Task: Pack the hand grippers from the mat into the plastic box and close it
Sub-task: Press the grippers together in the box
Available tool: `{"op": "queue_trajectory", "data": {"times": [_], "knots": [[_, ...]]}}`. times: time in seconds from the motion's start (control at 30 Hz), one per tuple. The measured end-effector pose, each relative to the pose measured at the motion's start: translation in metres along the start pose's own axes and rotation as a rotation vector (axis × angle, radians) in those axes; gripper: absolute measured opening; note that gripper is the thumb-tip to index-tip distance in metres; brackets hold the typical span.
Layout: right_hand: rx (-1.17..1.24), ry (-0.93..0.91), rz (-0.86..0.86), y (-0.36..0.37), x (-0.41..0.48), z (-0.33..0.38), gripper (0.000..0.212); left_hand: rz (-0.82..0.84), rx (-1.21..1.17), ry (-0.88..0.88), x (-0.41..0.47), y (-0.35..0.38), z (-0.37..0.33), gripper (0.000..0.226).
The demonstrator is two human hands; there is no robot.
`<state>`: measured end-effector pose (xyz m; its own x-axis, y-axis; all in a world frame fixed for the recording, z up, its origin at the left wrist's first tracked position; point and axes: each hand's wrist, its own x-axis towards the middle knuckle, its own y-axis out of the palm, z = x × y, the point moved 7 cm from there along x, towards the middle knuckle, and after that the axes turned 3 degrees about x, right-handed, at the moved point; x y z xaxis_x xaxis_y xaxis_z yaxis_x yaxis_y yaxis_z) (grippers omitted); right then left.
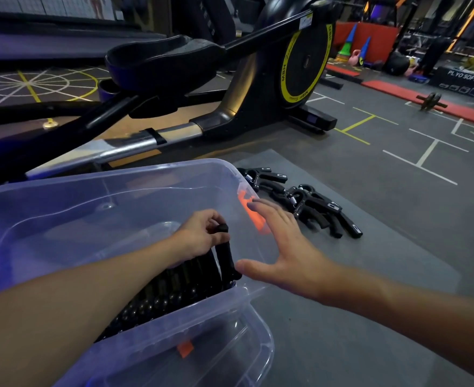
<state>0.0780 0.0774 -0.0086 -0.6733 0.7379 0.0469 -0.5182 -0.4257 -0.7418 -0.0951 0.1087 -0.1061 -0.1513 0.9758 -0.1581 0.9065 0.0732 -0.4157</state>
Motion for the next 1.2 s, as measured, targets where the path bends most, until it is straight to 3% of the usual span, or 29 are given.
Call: {"op": "queue_trajectory", "data": {"times": [0.23, 0.43, 0.53, 0.7, 0.9, 1.2], "knots": [[-0.005, 0.001, 0.005, 0.0, -0.001, 0.0, 0.094, 0.023, 0.115, -0.027, 0.001, -0.002, 0.013, 0.015], [-0.009, 0.008, 0.009, 0.0, 0.0, 0.0, 0.097, -0.004, 0.389, -0.022, 0.004, -0.009, 0.018, 0.02], [-0.019, 0.007, 0.01, 0.0, 0.0, 0.0, 0.096, 0.03, 0.355, -0.039, 0.004, -0.009, 0.023, 0.028], [-0.03, 0.006, 0.011, 0.0, 0.0, 0.0, 0.096, 0.028, 0.319, -0.052, 0.007, -0.007, 0.027, 0.017], [-0.032, -0.002, 0.004, 0.0, 0.0, -0.001, 0.096, 0.063, 0.224, -0.073, 0.004, -0.007, 0.024, 0.021], [-0.037, -0.002, 0.015, 0.001, 0.0, -0.002, 0.095, 0.138, 0.33, -0.032, 0.002, -0.005, 0.02, 0.034]]}}
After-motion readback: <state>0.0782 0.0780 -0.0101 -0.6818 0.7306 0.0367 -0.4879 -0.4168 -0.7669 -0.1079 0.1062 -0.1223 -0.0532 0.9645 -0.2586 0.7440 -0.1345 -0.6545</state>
